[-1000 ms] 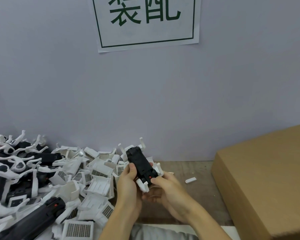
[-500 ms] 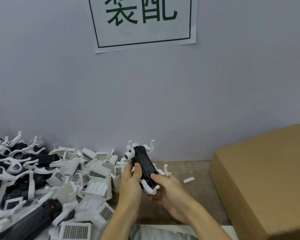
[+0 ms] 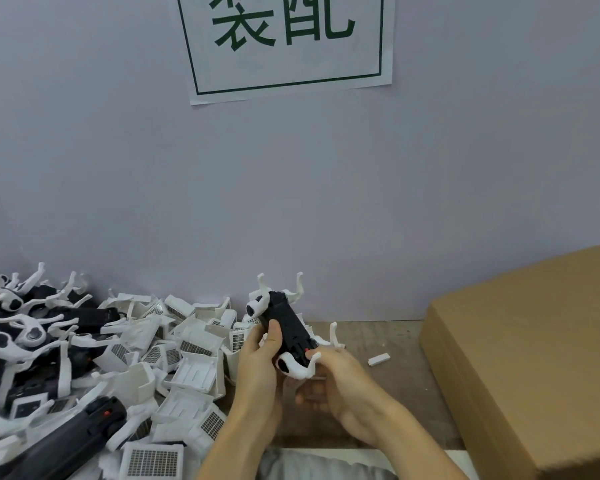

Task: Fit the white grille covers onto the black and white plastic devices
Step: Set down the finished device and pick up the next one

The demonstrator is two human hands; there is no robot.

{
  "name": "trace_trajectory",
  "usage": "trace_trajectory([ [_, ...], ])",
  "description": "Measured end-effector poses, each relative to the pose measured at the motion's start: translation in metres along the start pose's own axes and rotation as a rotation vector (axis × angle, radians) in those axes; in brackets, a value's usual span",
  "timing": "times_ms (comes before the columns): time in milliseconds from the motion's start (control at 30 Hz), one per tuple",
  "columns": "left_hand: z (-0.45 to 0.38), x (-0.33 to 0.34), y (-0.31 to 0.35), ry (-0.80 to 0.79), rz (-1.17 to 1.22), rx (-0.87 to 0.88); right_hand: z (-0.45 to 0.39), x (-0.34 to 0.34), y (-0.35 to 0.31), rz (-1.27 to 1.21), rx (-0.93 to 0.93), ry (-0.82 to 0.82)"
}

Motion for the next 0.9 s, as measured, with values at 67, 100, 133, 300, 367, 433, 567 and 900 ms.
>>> trace_trajectory([
  [67,0.001,0.0,0.002,-0.023,0.059,-0.022,0.002,0.004,0.0,-0.006,0.026,-0.091],
  [100,0.002,0.001,0.002,-0.04,0.106,-0.032,0.003,0.005,0.0,-0.005,0.037,-0.129],
  [133,0.001,0.0,0.002,-0.047,0.162,-0.042,0.004,0.004,-0.001,-0.004,0.036,-0.144],
  [300,-0.005,-0.013,-0.001,0.061,0.299,-0.091,-0.002,-0.039,-0.02,0.378,-0.192,0.248],
  [367,-0.006,-0.023,-0.003,0.177,0.217,-0.088,0.001,-0.044,-0.029,0.647,-0.326,0.323],
  [433,-0.005,-0.031,-0.007,0.278,0.063,-0.089,-0.001,-0.041,-0.033,0.801,-0.418,0.324],
  [567,-0.001,-0.026,-0.004,0.271,-0.094,-0.045,-0.02,-0.024,-0.039,1.135,-0.448,0.284],
  [900,-0.008,-0.014,-0.009,0.132,-0.076,-0.038,-0.054,-0.014,-0.046,1.48,-0.456,0.232],
])
Point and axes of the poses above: each hand's wrist, its own z-axis away from the middle knuckle, its own x-axis out of the palm, y = z × x, the point moved 8 cm from there along -z, towards the middle knuckle, and after that the axes turned 14 degrees about -z, right-handed, at the moved point
